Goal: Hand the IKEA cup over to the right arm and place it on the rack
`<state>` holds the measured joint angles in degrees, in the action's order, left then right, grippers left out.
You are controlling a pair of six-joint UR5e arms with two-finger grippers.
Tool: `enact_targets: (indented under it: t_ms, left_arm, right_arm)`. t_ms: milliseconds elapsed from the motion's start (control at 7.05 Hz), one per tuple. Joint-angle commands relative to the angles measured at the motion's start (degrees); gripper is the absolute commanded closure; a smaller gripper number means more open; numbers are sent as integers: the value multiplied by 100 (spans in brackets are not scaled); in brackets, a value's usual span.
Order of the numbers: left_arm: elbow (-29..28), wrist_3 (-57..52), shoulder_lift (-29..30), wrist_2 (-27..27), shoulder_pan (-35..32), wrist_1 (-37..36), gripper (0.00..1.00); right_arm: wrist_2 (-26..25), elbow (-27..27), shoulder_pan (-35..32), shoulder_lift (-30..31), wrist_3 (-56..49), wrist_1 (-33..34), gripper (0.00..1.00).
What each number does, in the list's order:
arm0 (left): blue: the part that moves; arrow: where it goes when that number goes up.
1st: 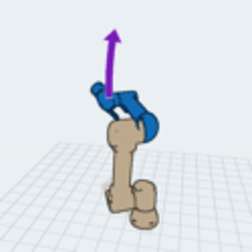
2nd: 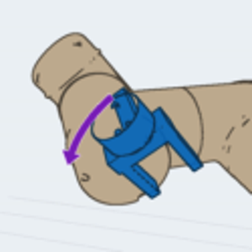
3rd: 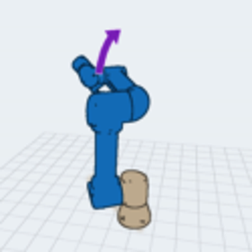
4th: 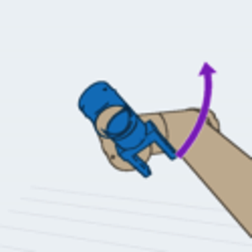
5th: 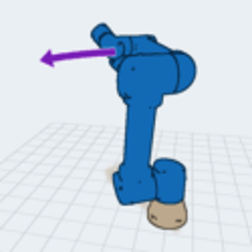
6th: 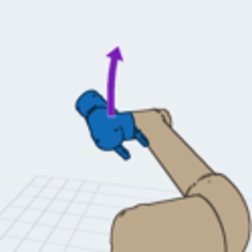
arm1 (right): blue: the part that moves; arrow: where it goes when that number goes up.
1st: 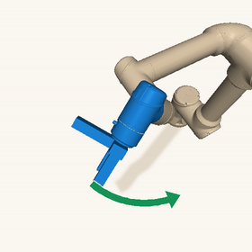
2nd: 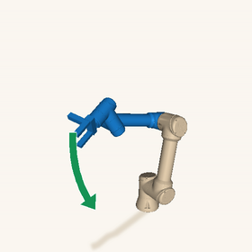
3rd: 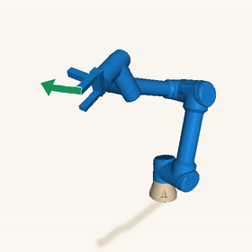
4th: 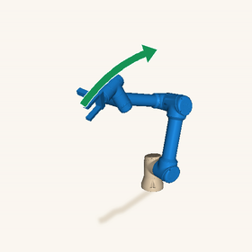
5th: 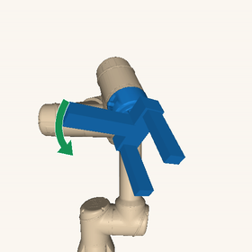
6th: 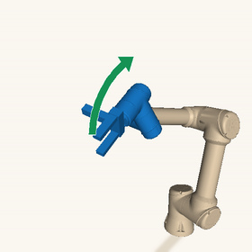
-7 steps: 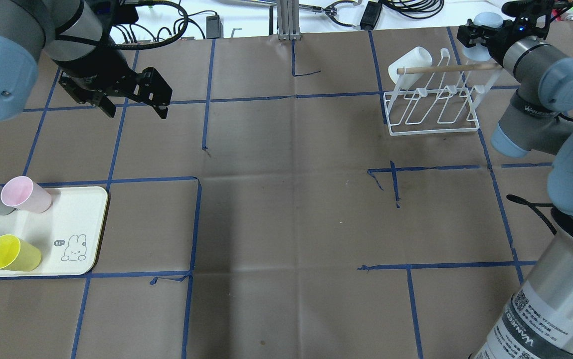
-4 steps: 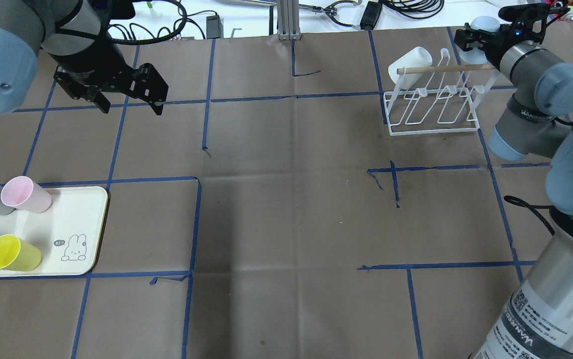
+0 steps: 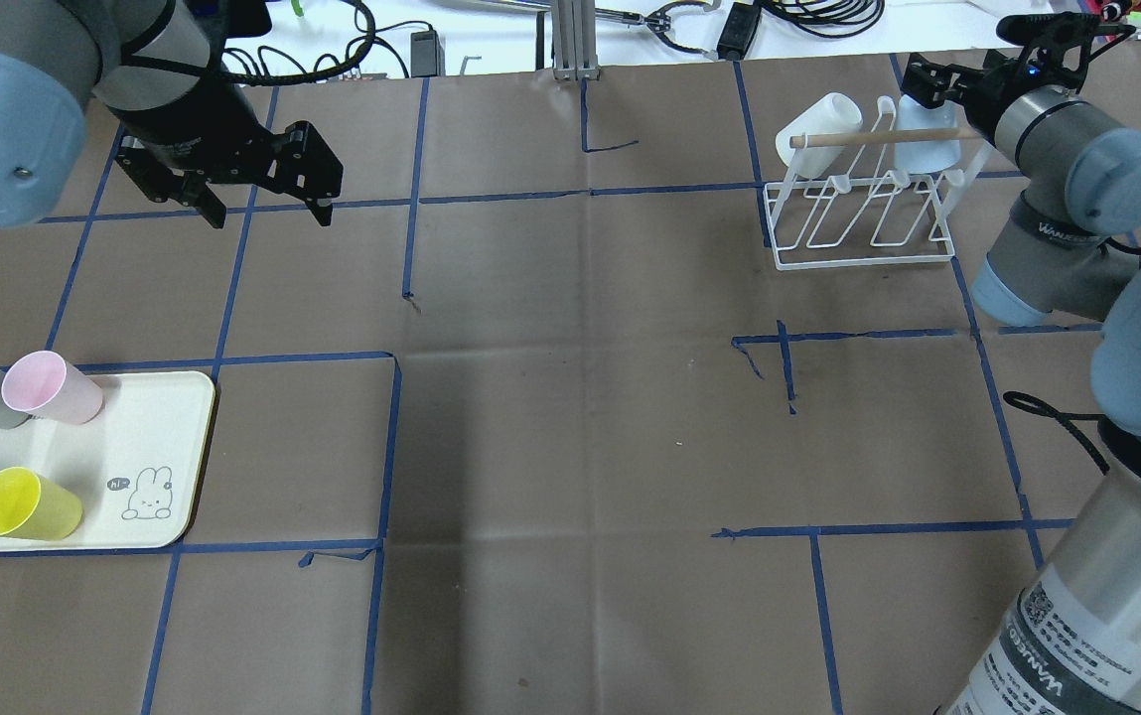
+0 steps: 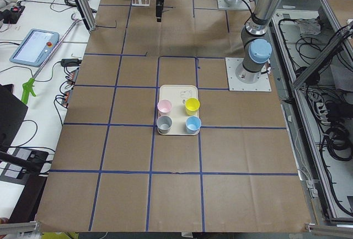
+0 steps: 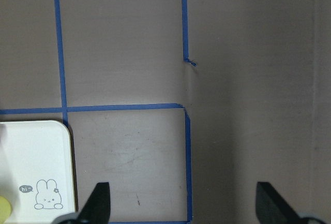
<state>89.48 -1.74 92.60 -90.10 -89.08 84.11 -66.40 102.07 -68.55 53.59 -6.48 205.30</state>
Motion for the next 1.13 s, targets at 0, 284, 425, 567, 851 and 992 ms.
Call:
enact_targets:
  t_ms: [0, 284, 425, 567, 851, 992]
  left_arm:
    - [0, 42, 4, 45, -4, 0, 0]
    - [0, 24, 4, 36, 5, -9, 0]
    - [0, 24, 4, 36, 5, -9, 0]
    - [0, 15, 4, 36, 5, -9, 0]
    - [0, 15, -5, 36, 5, -9, 0]
    - [0, 24, -5, 36, 5, -9, 0]
  right_arm:
    - [-109, 41, 0, 544, -72, -294, 0]
    - [-223, 15, 0, 1544, -509, -2639, 0]
    - [-520, 6, 0, 2132, -608, -3958, 0]
    - [-732, -11, -9, 2651, -609, -5346, 0]
    - [-1137, -230, -305, 3453, -600, -7959, 0]
    - [-1712, -466, -751, 3700, -478, -9066, 0]
